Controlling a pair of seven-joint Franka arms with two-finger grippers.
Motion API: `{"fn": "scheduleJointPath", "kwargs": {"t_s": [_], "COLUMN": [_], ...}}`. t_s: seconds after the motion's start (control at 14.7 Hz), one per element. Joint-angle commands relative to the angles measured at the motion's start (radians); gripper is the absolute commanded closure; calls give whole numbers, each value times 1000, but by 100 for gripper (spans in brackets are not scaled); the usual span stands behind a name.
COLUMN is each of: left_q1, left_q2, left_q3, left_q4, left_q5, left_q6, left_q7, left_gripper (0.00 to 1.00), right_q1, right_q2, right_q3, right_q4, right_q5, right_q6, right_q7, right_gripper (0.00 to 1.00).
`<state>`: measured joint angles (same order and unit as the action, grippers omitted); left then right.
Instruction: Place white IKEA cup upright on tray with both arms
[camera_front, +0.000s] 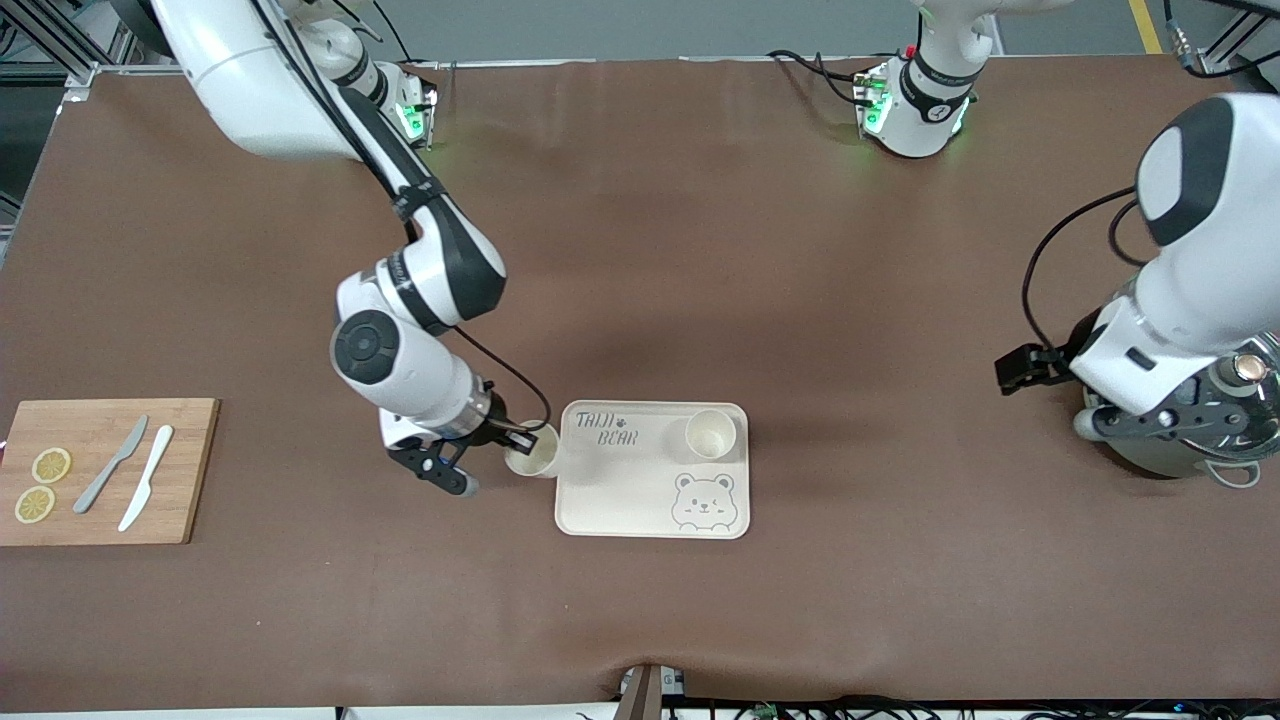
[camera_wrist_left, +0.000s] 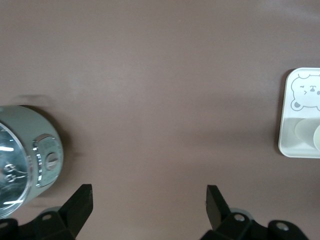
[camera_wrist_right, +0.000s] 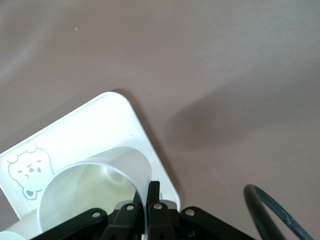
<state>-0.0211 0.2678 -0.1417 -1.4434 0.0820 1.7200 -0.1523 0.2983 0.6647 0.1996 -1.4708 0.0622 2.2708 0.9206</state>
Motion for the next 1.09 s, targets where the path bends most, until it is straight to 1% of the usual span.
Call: {"fn": "scheduleJointPath", "kwargs": {"t_s": [0.0, 0.07, 0.27, 0.34, 0.41, 0.61, 0.75, 0.89, 1.02], "left_q1": [18, 24, 41, 43, 43, 30, 4, 3, 3], "left_q2": [-86, -120, -194, -222, -248, -309, -340, -377, -369], "left_q3": [-6, -6, 5, 10, 31, 48, 74, 76, 76], "left_q4": [-93, -141, -198, -224, -242, -293, -307, -334, -319], "left_q5": [-18, -18, -86, -88, -91, -93, -117, -119, -120], "left_q6": [-7, -2, -2, 0, 1, 9, 12, 12, 12], "left_q7": [60, 104, 183, 198, 207, 221, 220, 221, 221], "left_gripper": [0, 0, 0, 0, 0, 0, 0, 0, 0], "right_q1": [42, 50, 82, 93, 105, 130, 143, 148, 157], "right_q2": [73, 82, 108, 115, 119, 125, 133, 139, 148], "right_q3": [-19, -22, -45, -49, -57, -72, -77, -78, -78], "right_q4": [99, 101, 101, 101, 101, 99, 99, 98, 96], "right_q5": [1, -1, -1, -2, -2, -7, -13, -45, -64], "right_q6": [-1, 21, 70, 79, 85, 96, 99, 99, 99], "right_q7": [59, 64, 70, 92, 99, 103, 103, 103, 103], "right_gripper": [100, 100, 100, 100, 100, 100, 100, 100, 100]}}
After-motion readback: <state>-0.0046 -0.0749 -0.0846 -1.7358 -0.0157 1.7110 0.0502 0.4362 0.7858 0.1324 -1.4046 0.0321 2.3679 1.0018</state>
